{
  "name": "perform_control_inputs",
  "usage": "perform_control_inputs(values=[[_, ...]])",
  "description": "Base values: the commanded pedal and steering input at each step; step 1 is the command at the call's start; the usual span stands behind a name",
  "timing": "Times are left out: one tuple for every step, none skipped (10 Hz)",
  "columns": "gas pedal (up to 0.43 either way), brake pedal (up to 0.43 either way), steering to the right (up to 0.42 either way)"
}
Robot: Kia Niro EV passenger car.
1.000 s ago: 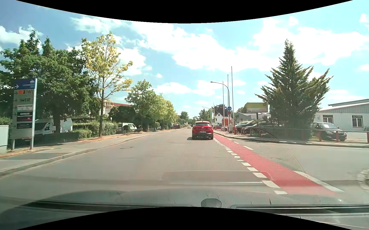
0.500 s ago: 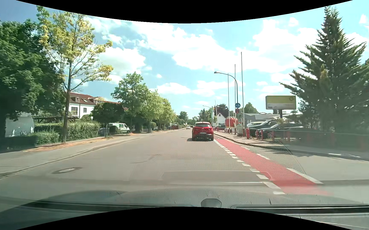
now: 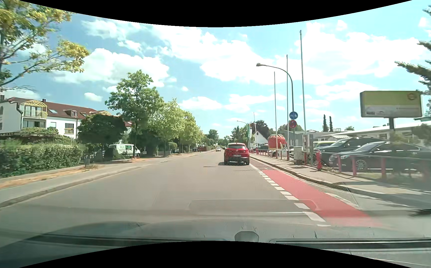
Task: Follow the waypoints while adhering to traffic rules and regulations
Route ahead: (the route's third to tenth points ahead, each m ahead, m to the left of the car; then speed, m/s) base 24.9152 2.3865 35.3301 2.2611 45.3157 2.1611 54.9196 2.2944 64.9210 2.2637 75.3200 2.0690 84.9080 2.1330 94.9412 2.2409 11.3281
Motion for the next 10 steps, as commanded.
perform_control_inputs(values=[[0.087,0.006,0.002],[0.087,0.006,0.002],[0.087,0.006,0.002],[0.087,0.006,0.002],[0.087,0.006,0.002],[0.087,0.006,0.002],[0.087,0.006,0.002],[0.087,0.006,0.002],[0.087,0.006,0.002],[0.087,0.006,0.002]])
